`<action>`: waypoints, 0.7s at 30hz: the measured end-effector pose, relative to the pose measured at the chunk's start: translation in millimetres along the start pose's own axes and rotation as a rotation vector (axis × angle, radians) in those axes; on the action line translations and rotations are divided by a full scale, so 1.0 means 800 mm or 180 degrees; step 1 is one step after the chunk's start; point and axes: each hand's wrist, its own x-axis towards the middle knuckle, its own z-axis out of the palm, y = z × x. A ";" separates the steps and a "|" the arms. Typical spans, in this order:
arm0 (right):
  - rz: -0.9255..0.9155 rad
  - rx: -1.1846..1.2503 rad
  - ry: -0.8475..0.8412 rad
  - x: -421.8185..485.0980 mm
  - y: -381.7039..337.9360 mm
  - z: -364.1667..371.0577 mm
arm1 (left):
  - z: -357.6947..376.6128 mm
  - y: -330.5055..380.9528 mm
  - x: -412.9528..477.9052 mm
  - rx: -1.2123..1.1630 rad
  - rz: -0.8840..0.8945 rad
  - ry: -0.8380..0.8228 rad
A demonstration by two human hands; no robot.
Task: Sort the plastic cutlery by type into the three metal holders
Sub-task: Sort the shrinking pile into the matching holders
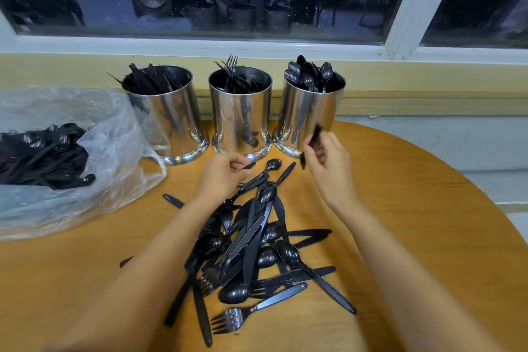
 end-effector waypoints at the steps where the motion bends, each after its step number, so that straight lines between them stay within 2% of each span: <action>1: 0.0089 0.0253 0.0128 0.000 -0.006 -0.003 | -0.008 0.010 -0.001 -0.0157 -0.0004 0.0108; 6: 0.0588 0.1103 0.0266 -0.016 -0.036 -0.014 | -0.059 0.049 -0.012 -0.0866 0.0134 0.0856; 10: 0.1159 0.1685 0.0443 -0.040 -0.054 -0.017 | -0.092 0.045 -0.044 -0.1656 -0.0093 0.1073; 14: 0.1480 0.2165 0.0533 -0.081 -0.066 -0.017 | -0.094 0.021 -0.097 -0.2869 -0.0946 0.0884; 18: 0.1667 0.2556 0.0138 -0.124 -0.079 -0.008 | -0.087 0.005 -0.147 -0.4189 -0.1752 0.0605; 21: 0.1837 0.2771 -0.0075 -0.149 -0.089 -0.003 | -0.082 0.005 -0.184 -0.4869 -0.2070 0.0286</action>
